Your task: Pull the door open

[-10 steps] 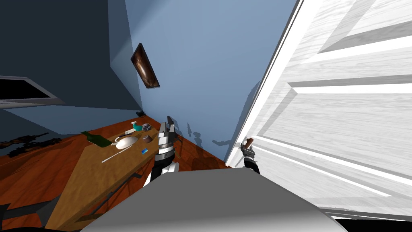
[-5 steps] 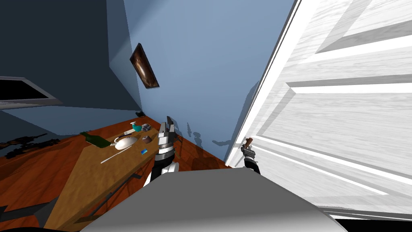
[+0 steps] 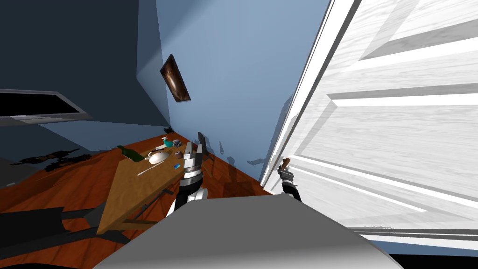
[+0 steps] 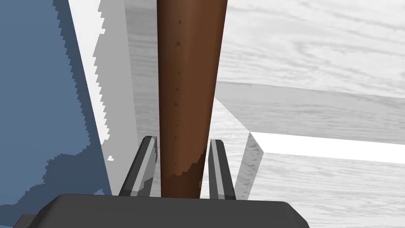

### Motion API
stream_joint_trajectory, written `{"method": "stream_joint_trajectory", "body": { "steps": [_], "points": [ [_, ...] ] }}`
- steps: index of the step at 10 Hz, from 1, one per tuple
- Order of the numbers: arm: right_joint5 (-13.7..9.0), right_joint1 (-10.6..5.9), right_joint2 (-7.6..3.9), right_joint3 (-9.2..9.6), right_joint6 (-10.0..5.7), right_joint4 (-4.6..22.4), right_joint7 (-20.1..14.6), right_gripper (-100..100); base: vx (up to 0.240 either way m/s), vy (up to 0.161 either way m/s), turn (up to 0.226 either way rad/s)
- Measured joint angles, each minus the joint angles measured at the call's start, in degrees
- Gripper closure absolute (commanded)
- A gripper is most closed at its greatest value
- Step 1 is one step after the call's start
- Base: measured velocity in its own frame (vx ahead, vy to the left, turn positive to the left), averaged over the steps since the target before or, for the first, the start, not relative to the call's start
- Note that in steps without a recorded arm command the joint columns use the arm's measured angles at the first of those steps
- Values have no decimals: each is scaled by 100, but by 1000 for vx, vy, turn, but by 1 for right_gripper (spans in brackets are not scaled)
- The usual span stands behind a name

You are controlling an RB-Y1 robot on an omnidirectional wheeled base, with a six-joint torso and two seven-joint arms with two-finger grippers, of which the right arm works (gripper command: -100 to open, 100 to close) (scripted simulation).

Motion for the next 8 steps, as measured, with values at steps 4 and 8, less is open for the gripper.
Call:
{"method": "stream_joint_trajectory", "body": {
  "steps": [4,8],
  "points": [
    [155,20,-102,287,38,-90,-211,100,-217,-4,53],
    [254,45,-191,474,25,-150,-350,100,-176,-14,51]
  ]
}}
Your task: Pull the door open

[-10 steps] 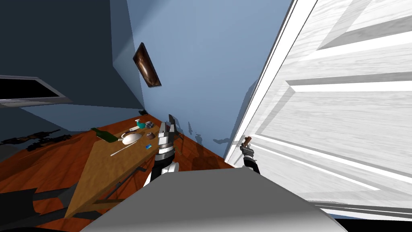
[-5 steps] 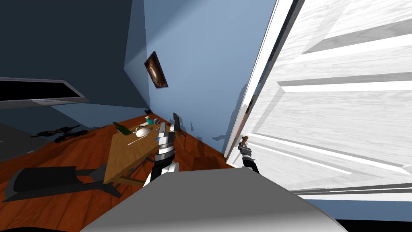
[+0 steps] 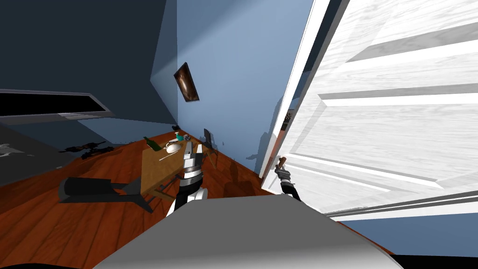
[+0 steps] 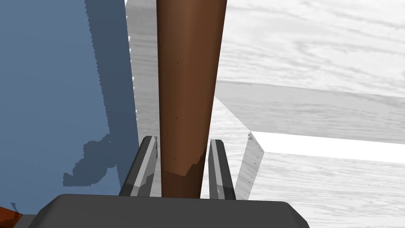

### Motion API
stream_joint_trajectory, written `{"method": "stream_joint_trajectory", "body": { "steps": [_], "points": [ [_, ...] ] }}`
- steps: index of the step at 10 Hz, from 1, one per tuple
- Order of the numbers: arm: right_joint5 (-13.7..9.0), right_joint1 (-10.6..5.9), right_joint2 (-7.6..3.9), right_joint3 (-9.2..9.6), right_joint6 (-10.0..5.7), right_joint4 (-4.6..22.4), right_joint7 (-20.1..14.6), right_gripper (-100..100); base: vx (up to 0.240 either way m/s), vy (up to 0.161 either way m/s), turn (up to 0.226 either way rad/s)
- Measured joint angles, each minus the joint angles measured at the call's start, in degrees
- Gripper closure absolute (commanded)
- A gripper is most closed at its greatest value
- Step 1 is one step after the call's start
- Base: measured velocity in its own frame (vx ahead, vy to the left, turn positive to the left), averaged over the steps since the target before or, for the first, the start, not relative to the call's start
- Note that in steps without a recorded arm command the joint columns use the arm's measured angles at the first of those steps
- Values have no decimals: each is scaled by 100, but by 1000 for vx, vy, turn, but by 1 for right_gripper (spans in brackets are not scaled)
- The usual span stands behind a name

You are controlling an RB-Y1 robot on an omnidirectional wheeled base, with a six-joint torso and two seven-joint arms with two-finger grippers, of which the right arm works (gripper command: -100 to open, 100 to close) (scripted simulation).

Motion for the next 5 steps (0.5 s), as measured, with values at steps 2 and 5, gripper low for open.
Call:
{"method": "stream_joint_trajectory", "body": {
  "steps": [2,5],
  "points": [
    [89,-16,-41,170,-51,34,-119,100,-220,-34,69],
    [200,155,-162,388,-18,-242,-228,100,-238,-8,44]
  ]
}}
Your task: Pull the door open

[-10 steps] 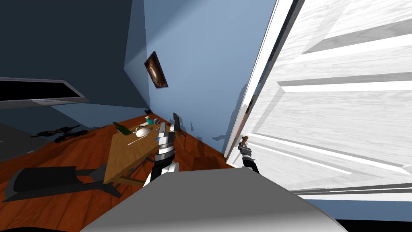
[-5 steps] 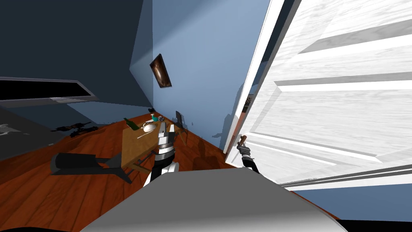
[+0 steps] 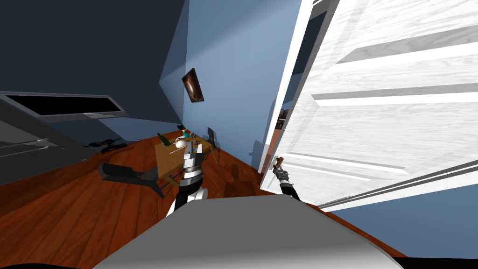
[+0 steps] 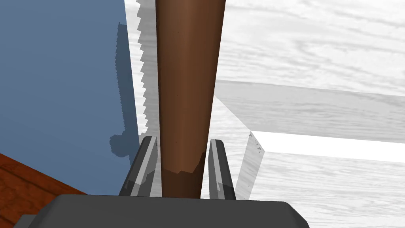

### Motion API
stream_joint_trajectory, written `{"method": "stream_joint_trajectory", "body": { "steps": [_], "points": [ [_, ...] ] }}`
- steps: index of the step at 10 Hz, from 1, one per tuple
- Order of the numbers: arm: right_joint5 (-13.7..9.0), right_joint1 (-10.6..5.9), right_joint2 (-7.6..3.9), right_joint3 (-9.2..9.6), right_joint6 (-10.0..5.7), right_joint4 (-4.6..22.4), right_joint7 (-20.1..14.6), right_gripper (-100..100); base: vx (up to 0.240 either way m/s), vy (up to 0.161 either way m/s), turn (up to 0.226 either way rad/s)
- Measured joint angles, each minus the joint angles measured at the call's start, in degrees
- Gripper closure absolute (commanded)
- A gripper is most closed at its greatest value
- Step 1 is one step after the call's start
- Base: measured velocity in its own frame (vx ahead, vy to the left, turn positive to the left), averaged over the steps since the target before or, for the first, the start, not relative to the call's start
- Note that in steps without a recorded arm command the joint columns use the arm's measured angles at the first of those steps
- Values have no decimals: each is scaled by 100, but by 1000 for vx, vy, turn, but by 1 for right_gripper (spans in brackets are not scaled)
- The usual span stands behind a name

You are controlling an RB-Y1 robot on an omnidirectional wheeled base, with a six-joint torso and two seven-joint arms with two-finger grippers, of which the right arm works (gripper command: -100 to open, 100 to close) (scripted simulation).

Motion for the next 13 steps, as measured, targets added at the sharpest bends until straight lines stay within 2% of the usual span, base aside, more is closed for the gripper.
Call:
{"method": "stream_joint_trajectory", "body": {
  "steps": [2,9,10,11,13],
  "points": [
    [49,-40,-8,98,-31,89,-76,100,-133,-13,69],
    [267,234,-431,560,-330,-81,-573,100,-227,-33,95],
    [276,255,-424,583,-324,-72,-585,100,-159,-42,145],
    [298,312,-482,627,-363,-96,-625,100,-199,-69,117],
    [363,334,-565,744,-524,-42,-771,100,-179,-60,99]
  ]
}}
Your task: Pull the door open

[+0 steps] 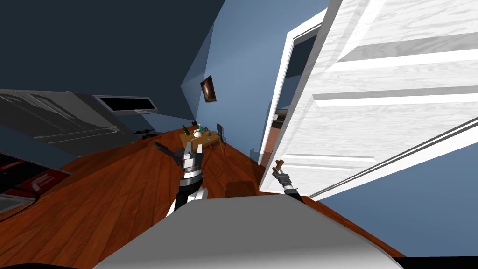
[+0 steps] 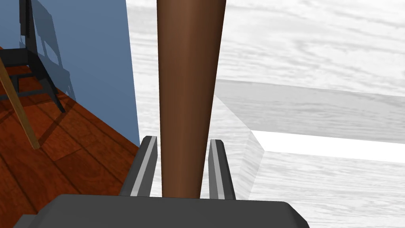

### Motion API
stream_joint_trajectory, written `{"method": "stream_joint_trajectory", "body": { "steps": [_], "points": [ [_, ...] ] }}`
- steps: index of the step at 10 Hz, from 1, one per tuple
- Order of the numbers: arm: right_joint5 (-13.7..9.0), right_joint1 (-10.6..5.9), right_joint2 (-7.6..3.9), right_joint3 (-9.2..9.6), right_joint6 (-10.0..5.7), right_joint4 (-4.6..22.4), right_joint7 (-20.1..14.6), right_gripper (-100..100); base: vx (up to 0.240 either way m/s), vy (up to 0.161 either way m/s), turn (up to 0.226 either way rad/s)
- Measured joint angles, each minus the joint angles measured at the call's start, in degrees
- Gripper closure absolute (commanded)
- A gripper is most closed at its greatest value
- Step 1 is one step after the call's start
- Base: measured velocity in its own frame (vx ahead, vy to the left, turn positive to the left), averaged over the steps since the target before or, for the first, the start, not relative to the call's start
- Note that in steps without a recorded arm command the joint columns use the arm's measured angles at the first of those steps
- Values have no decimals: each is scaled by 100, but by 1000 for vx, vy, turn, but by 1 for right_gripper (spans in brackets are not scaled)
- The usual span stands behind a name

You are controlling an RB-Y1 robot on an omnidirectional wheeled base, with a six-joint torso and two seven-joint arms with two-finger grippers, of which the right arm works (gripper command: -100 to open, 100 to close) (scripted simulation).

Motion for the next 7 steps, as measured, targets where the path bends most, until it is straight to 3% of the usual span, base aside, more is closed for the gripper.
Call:
{"method": "stream_joint_trajectory", "body": {
  "steps": [5,7],
  "points": [
    [152,227,-283,280,-328,-53,-310,100,-196,-36,90],
    [177,263,-308,322,-362,-33,-350,100,-181,-68,132]
  ]
}}
